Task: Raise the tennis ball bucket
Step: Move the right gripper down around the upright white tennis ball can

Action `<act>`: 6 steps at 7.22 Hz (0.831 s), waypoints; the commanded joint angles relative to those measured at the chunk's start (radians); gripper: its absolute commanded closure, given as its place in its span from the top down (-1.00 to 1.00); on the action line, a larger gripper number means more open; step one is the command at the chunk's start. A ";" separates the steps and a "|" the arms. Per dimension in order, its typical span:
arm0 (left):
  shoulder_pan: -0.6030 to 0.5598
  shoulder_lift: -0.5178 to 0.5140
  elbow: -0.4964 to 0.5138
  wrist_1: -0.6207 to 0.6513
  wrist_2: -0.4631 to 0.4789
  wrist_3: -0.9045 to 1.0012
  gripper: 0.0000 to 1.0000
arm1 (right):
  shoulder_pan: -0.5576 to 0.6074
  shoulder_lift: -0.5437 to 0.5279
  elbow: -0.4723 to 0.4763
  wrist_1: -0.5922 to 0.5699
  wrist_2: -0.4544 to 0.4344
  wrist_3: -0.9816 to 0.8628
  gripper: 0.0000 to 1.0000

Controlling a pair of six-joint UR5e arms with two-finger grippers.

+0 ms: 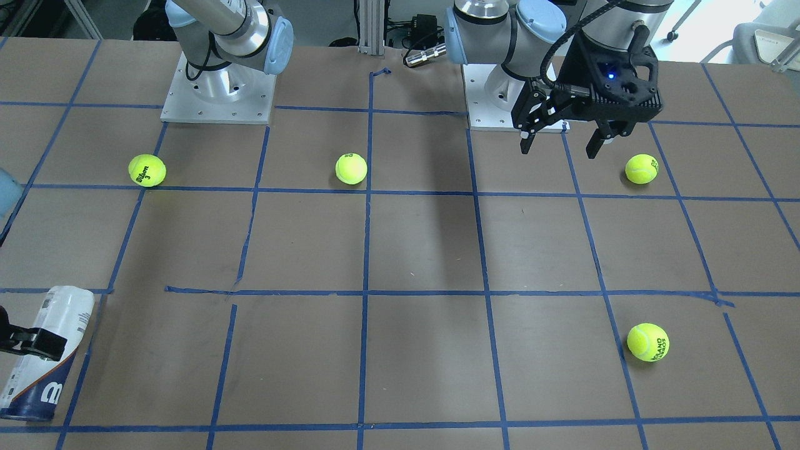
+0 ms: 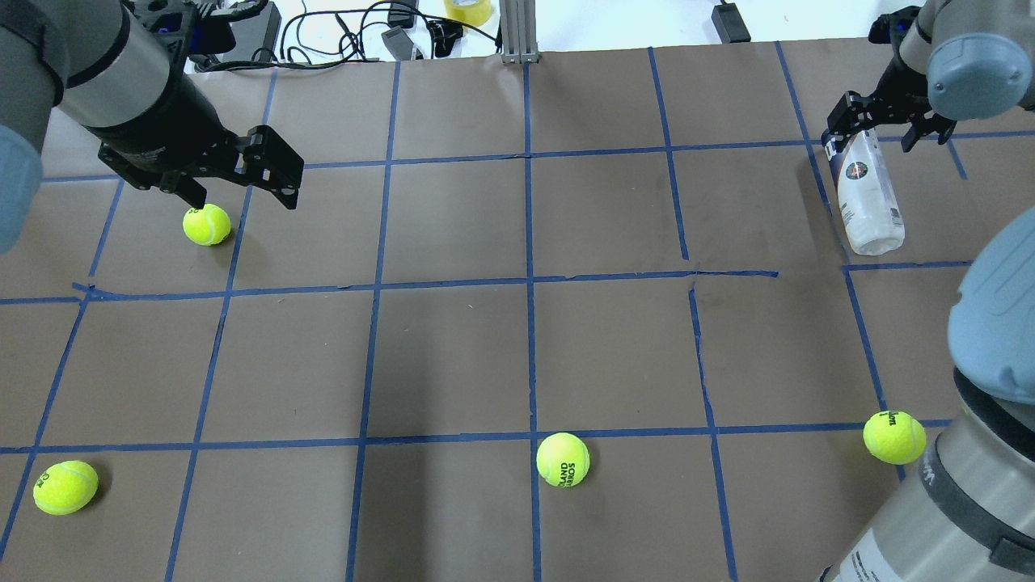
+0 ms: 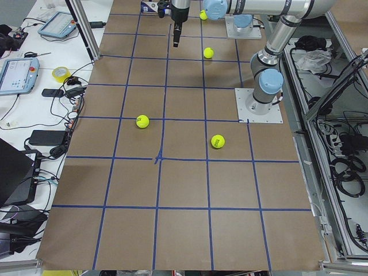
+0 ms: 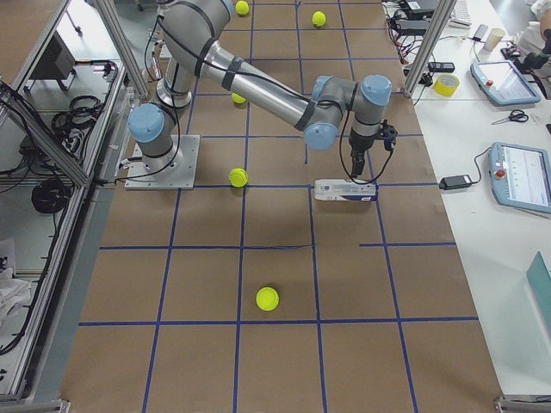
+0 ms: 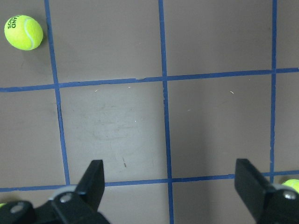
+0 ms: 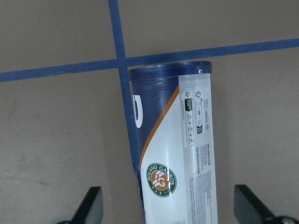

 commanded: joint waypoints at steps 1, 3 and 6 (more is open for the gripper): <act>0.000 -0.001 -0.001 0.000 0.002 0.003 1.00 | -0.014 0.042 0.010 -0.039 -0.001 -0.033 1.00; -0.001 -0.009 0.002 0.003 0.005 -0.008 1.00 | -0.038 0.104 0.006 -0.056 0.000 -0.075 1.00; -0.007 0.005 0.005 -0.006 0.014 -0.003 1.00 | -0.043 0.116 0.012 -0.051 0.011 -0.082 1.00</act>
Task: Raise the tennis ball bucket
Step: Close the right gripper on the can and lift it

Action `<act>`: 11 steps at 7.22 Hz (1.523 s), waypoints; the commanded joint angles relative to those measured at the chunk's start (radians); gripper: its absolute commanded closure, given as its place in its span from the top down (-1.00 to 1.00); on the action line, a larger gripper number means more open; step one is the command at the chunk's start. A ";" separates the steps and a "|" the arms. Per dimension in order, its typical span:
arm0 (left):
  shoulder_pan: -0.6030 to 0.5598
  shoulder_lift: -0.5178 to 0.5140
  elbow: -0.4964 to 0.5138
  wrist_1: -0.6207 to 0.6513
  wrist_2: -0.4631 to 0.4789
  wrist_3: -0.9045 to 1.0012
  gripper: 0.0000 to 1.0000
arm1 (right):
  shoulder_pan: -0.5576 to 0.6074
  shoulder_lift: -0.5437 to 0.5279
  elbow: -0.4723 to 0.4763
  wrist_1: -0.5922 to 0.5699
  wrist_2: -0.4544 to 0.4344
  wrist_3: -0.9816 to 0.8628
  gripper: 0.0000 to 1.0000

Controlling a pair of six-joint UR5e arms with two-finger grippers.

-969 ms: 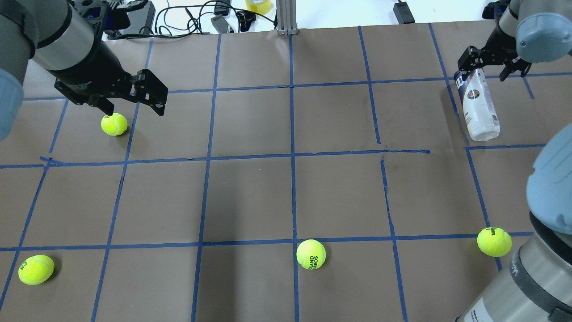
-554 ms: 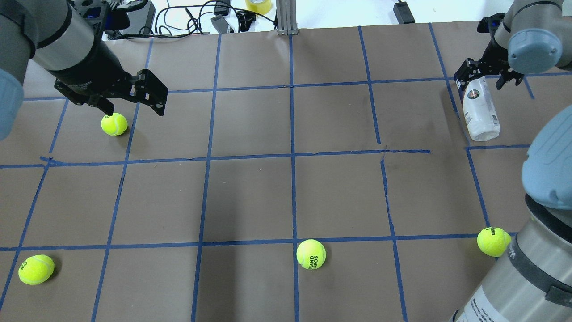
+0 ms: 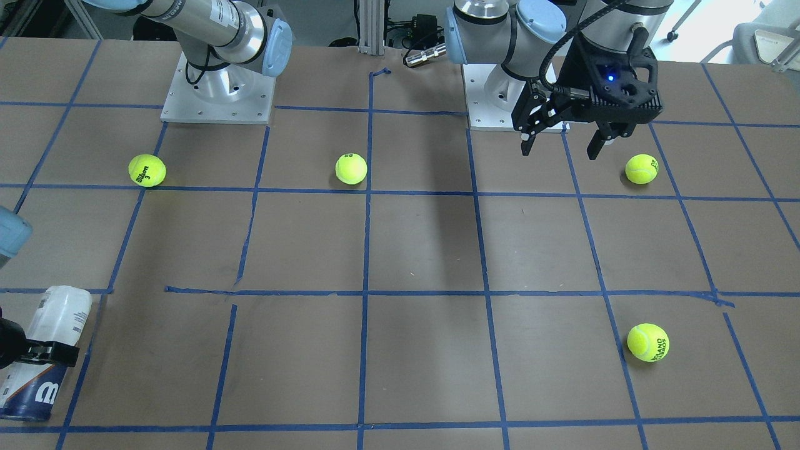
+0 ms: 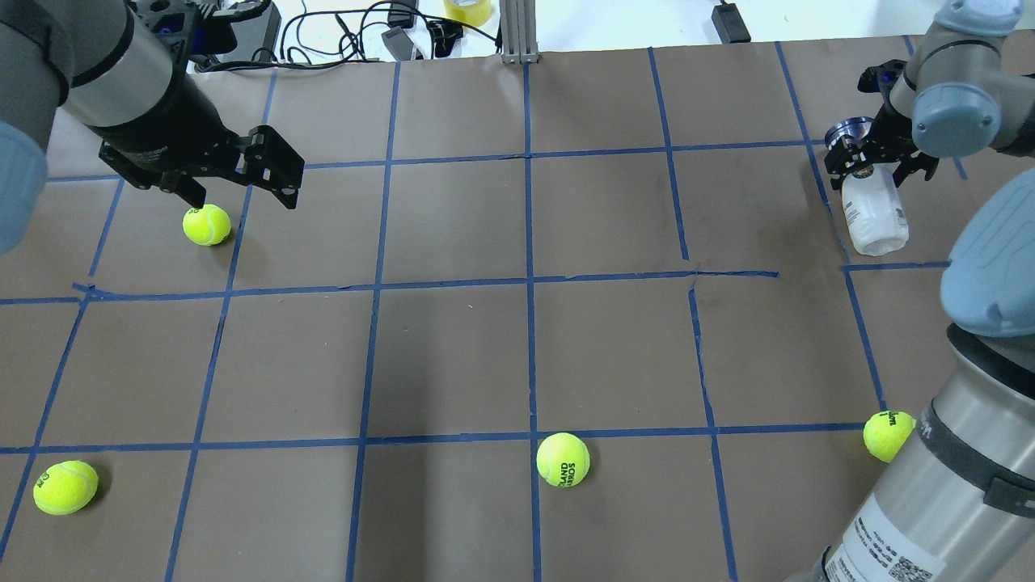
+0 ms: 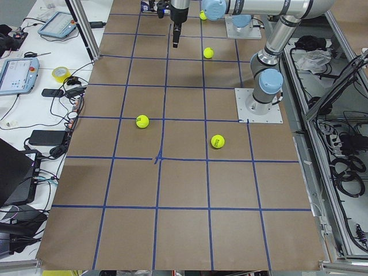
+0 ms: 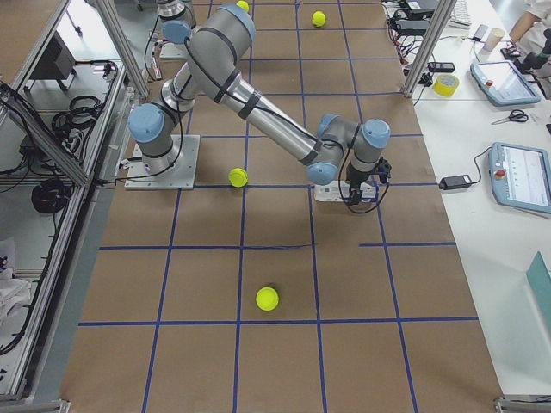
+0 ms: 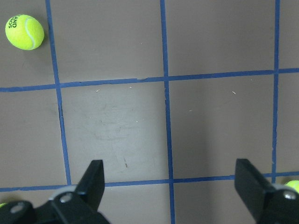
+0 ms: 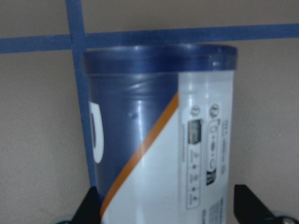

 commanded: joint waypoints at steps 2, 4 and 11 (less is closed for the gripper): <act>0.007 -0.006 0.013 0.001 -0.006 0.000 1.00 | 0.000 0.007 0.002 0.000 0.006 -0.001 0.91; 0.007 0.000 -0.001 0.001 -0.014 -0.003 1.00 | 0.000 0.003 0.002 0.000 0.006 -0.001 0.34; 0.008 0.005 -0.002 -0.015 0.006 0.015 1.00 | 0.135 -0.146 -0.009 0.071 0.078 -0.132 0.17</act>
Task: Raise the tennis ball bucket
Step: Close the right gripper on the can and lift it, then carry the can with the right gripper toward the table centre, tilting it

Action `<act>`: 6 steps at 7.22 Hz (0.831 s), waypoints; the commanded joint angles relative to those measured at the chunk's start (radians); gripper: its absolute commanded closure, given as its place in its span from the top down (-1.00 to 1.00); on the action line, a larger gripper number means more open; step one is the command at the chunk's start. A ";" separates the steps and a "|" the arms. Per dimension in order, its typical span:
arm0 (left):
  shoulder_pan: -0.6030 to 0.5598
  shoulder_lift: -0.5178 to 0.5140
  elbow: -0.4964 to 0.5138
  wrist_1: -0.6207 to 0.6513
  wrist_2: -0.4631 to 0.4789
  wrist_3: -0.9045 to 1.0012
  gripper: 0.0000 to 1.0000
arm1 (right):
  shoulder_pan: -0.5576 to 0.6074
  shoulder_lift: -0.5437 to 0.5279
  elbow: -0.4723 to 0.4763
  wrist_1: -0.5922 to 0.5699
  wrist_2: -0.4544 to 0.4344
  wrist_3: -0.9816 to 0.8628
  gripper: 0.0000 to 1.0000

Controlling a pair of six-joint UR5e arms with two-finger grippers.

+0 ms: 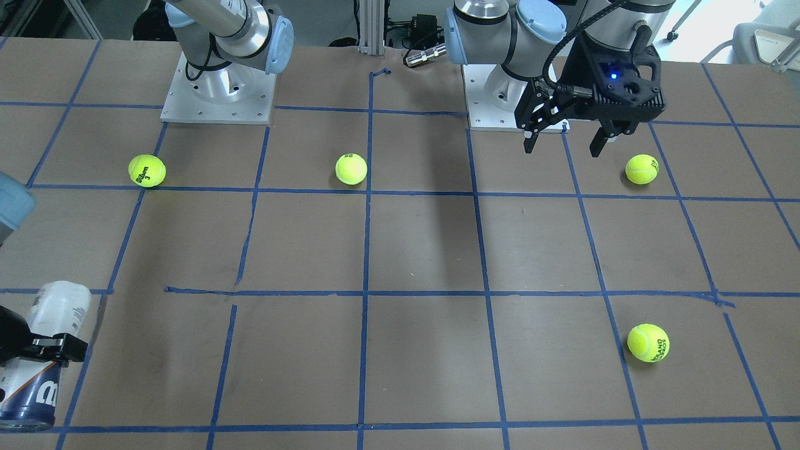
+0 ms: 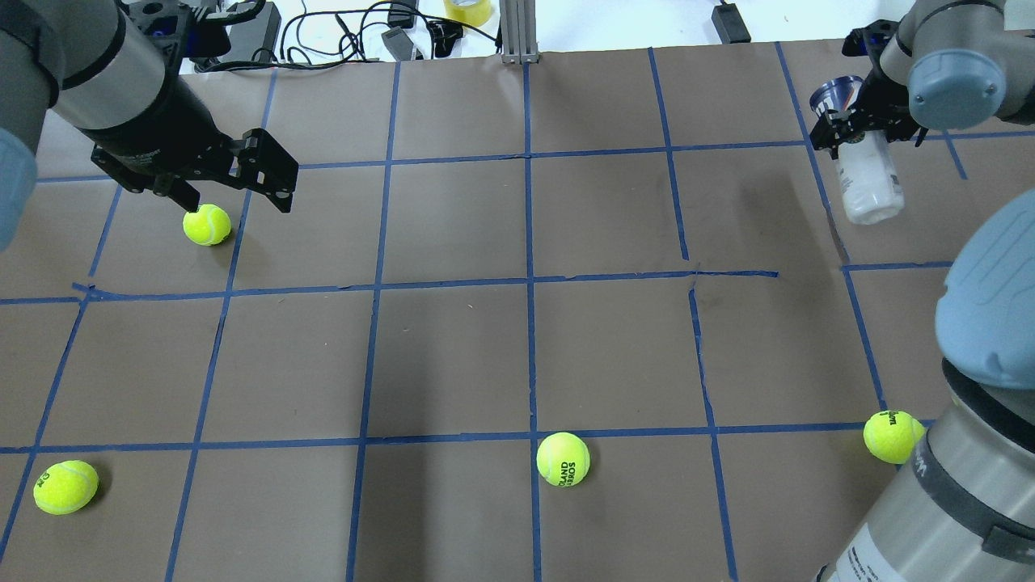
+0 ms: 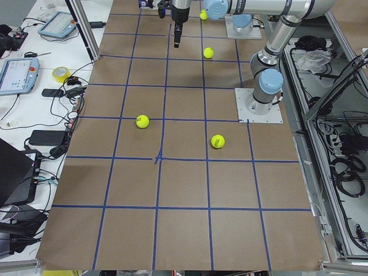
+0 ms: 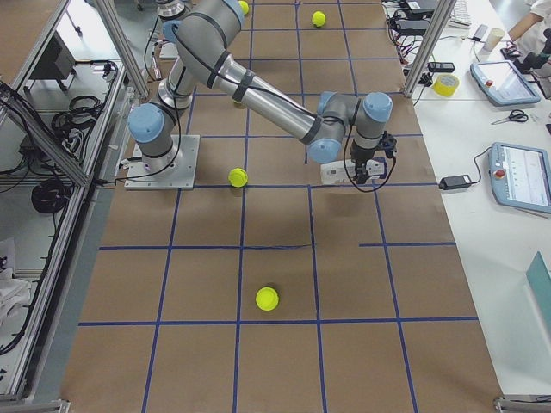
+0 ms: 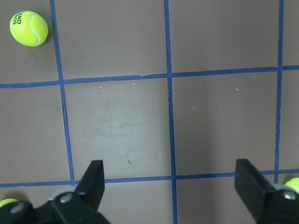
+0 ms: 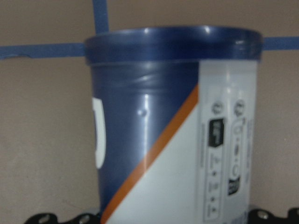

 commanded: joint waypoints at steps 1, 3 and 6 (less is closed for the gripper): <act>0.000 -0.002 0.000 -0.001 0.005 0.007 1.00 | 0.097 -0.029 0.002 0.015 0.031 -0.173 0.29; 0.075 -0.006 0.001 0.009 -0.007 0.029 1.00 | 0.192 -0.024 0.013 0.004 0.081 -0.288 0.27; 0.134 0.001 0.006 -0.010 -0.003 0.131 1.00 | 0.391 -0.023 0.015 -0.036 0.077 -0.335 0.19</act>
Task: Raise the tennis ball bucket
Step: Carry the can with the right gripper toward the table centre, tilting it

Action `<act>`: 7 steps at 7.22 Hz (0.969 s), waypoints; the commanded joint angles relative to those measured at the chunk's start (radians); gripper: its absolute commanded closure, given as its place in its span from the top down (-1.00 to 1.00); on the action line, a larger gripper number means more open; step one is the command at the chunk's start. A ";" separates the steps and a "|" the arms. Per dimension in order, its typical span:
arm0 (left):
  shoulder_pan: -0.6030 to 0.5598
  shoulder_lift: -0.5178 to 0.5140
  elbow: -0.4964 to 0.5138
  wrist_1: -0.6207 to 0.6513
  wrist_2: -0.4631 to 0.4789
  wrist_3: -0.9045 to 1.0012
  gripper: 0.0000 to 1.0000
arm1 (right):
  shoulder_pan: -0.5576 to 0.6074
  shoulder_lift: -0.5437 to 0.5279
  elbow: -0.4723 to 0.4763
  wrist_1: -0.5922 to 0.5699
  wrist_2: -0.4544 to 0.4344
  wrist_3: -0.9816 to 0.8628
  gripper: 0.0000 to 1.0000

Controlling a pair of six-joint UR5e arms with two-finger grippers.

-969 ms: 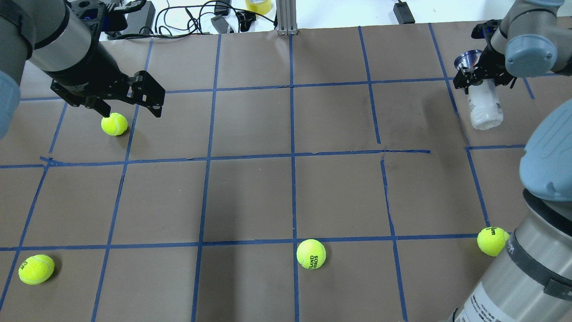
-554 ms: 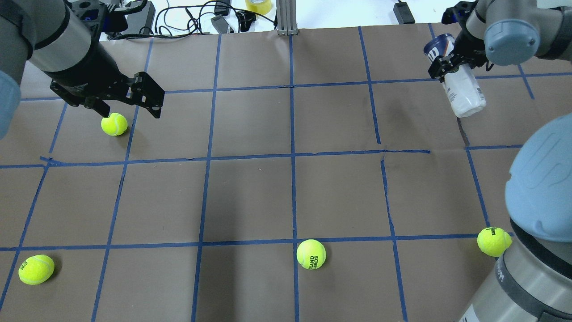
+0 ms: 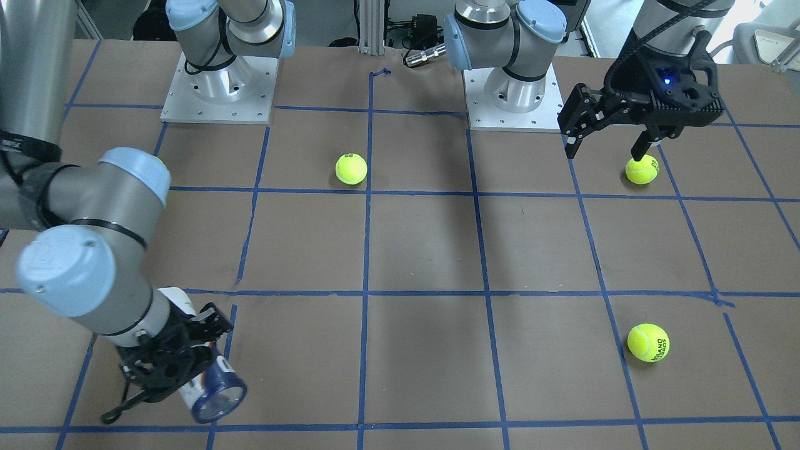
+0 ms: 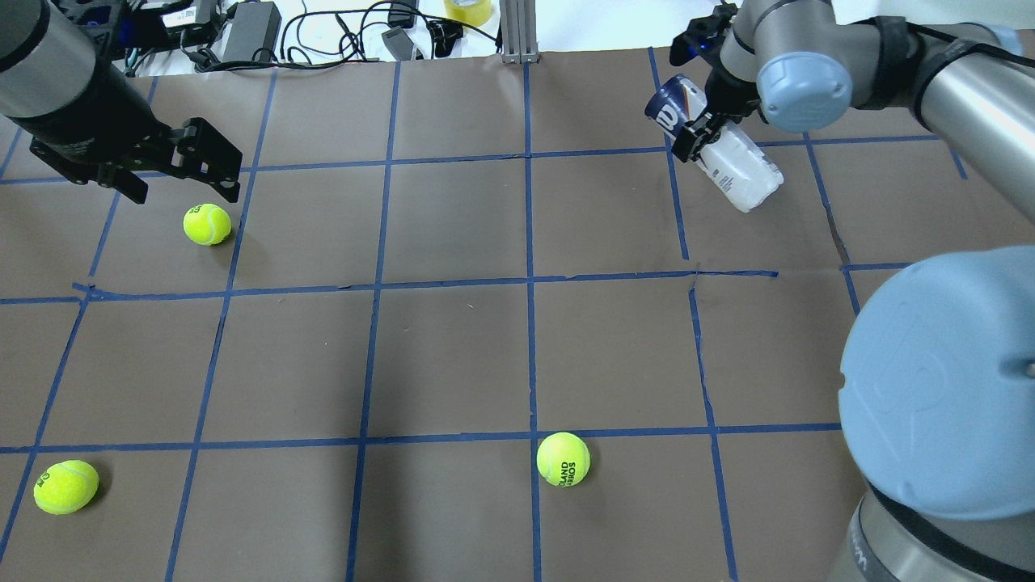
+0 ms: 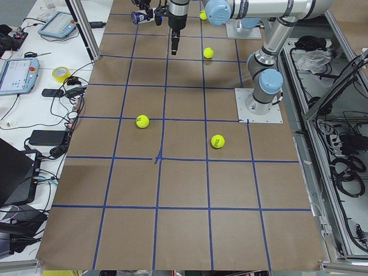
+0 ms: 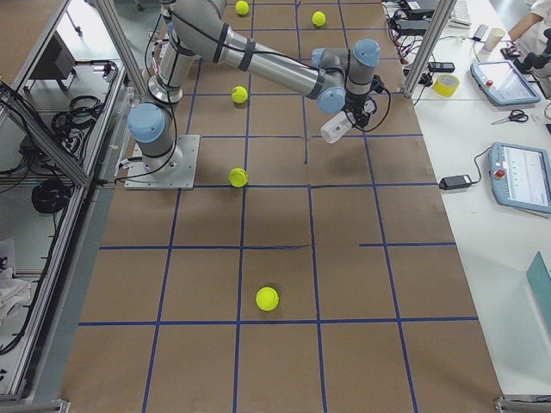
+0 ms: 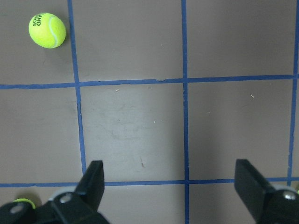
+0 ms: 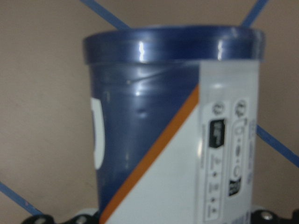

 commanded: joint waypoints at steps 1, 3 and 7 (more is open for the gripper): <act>0.015 0.002 -0.003 -0.007 0.000 0.028 1.00 | 0.160 0.005 0.005 -0.065 0.001 -0.042 0.19; 0.019 0.002 -0.003 -0.008 0.006 0.028 1.00 | 0.289 0.017 0.012 -0.117 -0.001 -0.064 0.20; 0.092 0.002 0.005 -0.023 0.003 0.068 1.00 | 0.450 0.049 0.013 -0.160 -0.043 -0.086 0.22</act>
